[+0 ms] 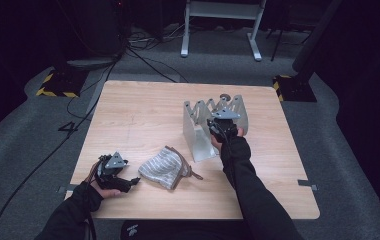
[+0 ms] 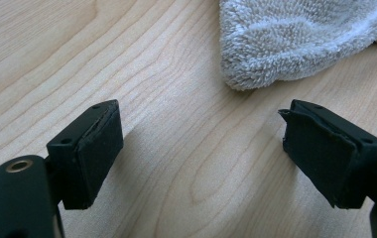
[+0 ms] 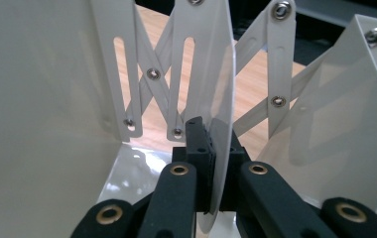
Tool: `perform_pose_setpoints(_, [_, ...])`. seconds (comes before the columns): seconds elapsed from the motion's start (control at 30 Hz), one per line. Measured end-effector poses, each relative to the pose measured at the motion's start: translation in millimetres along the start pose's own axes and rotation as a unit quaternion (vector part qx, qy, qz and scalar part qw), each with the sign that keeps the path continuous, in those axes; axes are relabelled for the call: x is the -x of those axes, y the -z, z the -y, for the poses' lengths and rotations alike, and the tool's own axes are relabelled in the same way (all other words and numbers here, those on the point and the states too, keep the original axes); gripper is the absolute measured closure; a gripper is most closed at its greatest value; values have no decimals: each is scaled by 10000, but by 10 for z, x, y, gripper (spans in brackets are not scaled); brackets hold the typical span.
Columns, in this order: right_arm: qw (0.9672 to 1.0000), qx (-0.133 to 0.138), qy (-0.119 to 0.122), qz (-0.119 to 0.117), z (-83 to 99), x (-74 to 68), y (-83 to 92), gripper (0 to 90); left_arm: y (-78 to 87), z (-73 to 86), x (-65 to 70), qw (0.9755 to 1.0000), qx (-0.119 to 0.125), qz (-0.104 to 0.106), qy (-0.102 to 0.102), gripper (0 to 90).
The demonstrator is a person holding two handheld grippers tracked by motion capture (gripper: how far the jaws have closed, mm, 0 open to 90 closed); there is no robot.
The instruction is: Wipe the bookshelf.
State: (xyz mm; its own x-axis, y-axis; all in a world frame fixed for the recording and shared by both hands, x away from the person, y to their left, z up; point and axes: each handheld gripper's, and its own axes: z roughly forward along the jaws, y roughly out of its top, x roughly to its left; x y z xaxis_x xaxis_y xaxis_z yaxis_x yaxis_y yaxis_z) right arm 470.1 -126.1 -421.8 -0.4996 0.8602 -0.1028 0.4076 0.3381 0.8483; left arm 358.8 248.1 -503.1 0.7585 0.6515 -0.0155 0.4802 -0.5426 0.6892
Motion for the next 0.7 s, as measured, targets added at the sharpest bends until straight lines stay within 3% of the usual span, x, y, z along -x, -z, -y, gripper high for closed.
perform_pose_setpoints(0.23, [9990,-24,252,-374,59,69,177,890,-4,-6,5,10000,-4,-9,11,159])
perform_pose_setpoints(0.33, [9970,-4,432,-640,102,103,265,887,-1,-13,19,10000,-31,-62,37,162])
perform_pose_setpoints(0.37, [9950,16,605,-798,121,121,295,886,1,-17,27,9999,-43,-75,54,166])
perform_pose_setpoints(0.53, [9878,30,855,-1304,208,158,478,888,-4,-37,43,9998,-99,-102,115,170])
perform_pose_setpoints(0.7, [9752,51,1271,-1810,317,156,696,887,-11,-79,94,9999,-66,-106,6,187])
